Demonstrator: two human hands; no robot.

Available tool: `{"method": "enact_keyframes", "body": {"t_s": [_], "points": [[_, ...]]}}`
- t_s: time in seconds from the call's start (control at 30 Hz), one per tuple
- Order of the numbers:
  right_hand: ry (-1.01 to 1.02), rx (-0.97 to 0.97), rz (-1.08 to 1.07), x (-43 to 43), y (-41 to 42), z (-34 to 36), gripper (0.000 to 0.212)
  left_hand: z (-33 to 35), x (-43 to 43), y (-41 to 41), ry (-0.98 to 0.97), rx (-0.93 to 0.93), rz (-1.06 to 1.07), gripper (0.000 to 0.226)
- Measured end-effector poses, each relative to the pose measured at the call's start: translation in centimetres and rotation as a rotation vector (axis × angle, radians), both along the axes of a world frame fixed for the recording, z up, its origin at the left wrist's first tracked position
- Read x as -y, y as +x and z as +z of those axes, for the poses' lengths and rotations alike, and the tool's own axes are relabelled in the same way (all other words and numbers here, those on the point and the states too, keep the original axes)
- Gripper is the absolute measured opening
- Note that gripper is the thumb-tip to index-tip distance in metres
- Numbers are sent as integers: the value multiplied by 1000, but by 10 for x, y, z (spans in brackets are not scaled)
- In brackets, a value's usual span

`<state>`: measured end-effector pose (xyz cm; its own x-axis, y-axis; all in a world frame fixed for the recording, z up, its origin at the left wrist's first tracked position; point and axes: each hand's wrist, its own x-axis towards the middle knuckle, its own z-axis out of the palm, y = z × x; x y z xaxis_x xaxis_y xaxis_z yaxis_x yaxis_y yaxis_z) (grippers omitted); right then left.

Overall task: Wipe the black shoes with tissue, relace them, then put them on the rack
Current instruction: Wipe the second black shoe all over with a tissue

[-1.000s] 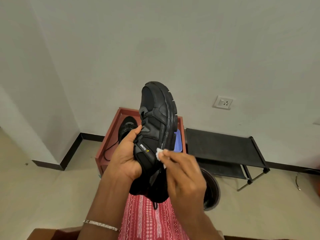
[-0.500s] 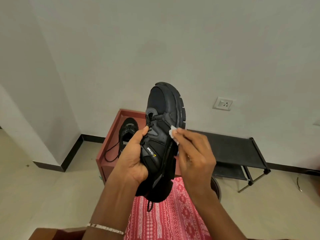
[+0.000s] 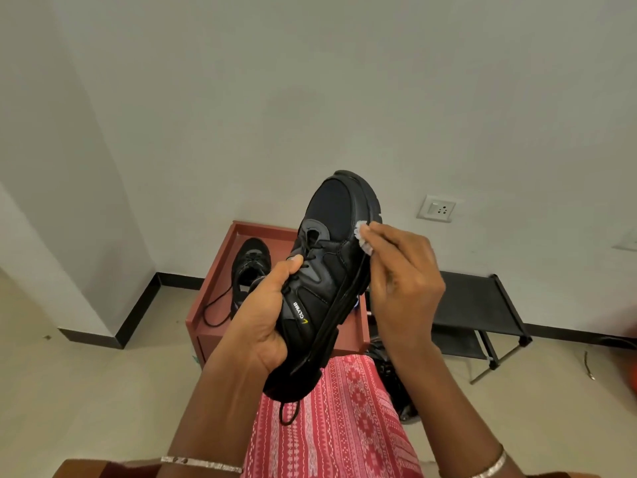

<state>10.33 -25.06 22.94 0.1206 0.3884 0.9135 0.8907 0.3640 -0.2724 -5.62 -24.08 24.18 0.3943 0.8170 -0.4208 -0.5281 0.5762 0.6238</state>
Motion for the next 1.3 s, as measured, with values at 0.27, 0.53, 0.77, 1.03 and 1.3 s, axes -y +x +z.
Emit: {"method": "enact_keyframes", "body": {"t_s": [0.27, 0.53, 0.77, 1.03, 1.3], "points": [[-25, 192, 33, 7, -5, -13, 21, -3, -2, -1, -30, -54, 0, 37], [-27, 99, 24, 6, 6, -3, 18, -8, -4, -1, -11, -93, -23, 36], [-5, 224, 45, 8, 10, -8, 17, -10, -7, 1, 6, -65, -13, 38], [-57, 181, 43, 14, -4, -10, 17, -13, -8, -2, -11, -34, -9, 40], [-29, 74, -63, -7, 20, 15, 23, -15, -6, -3, -2, -34, -6, 32]]}}
